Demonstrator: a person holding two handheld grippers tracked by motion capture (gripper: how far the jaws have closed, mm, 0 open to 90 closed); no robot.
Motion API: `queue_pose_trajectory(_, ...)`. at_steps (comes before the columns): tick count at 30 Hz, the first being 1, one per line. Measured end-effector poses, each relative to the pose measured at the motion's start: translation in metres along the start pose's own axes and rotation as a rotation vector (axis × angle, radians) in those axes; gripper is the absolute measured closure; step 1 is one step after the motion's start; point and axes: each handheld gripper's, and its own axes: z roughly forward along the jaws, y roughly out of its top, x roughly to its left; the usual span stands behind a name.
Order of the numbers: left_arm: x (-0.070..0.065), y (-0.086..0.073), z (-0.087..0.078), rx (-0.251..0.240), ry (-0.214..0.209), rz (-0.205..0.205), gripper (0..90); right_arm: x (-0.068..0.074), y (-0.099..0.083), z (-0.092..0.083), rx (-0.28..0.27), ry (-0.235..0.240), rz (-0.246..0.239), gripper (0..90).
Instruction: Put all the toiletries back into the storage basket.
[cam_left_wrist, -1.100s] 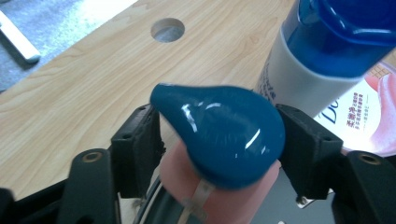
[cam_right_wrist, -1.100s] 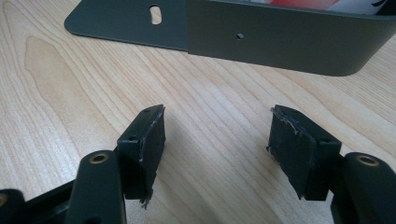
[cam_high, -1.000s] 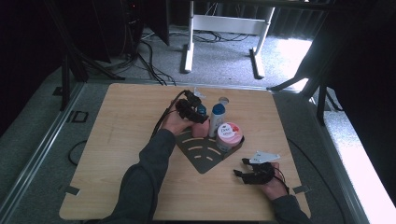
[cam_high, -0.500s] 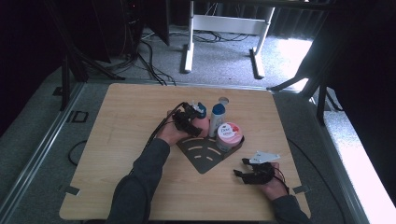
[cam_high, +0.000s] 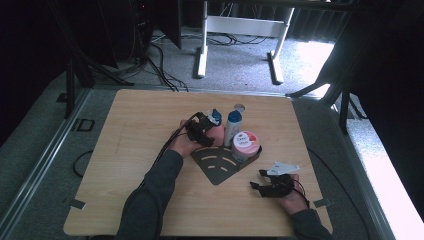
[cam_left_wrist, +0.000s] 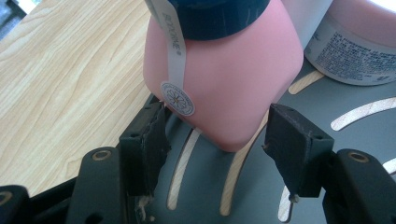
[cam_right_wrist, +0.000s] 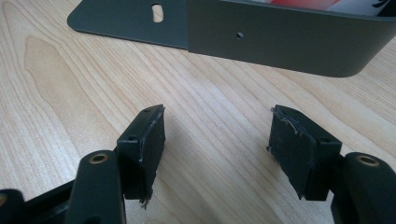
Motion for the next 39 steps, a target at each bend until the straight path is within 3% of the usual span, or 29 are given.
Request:
queue_pose_trajectory(7, 0.000, -0.002, 0.001, -0.007, 0.000, 0.004, 42.3, 0.000, 0.000, 0.000, 0.000, 0.000, 0.000, 35.6)
queue_pose_trajectory(12, -0.002, -0.004, 0.001, -0.026, 0.006, -0.002, 50.0, 0.000, 0.000, 0.000, 0.001, -0.001, 0.000, 35.4)
queue_pose_trajectory(17, -0.003, -0.005, 0.002, -0.015, -0.004, -0.003, 49.9, 0.000, 0.000, 0.000, 0.000, 0.000, 0.000, 35.2)
queue_pose_trajectory(21, -0.004, -0.008, 0.002, 0.003, -0.007, -0.012, 44.2, 0.000, 0.000, 0.000, 0.001, 0.000, 0.000, 35.2)
queue_pose_trajectory(26, -0.001, -0.018, -0.011, -0.050, -0.006, -0.051, 42.9, 0.000, 0.000, 0.000, 0.001, 0.000, -0.001, 35.1)
queue_pose_trajectory(28, -0.001, -0.018, -0.011, -0.050, -0.006, -0.051, 42.5, 0.000, 0.000, 0.000, 0.001, 0.000, 0.000, 35.1)
queue_pose_trajectory(29, 0.004, -0.028, -0.023, -0.097, 0.002, -0.079, 42.3, 0.000, 0.000, 0.000, 0.001, 0.000, 0.000, 35.1)
queue_pose_trajectory(30, 0.006, -0.032, -0.027, -0.113, -0.001, -0.095, 42.2, 0.000, 0.000, 0.000, 0.001, 0.000, 0.000, 35.1)
queue_pose_trajectory(39, 0.011, -0.055, -0.043, -0.157, 0.023, -0.141, 39.3, 0.000, 0.000, 0.000, 0.002, -0.001, 0.000, 35.1)
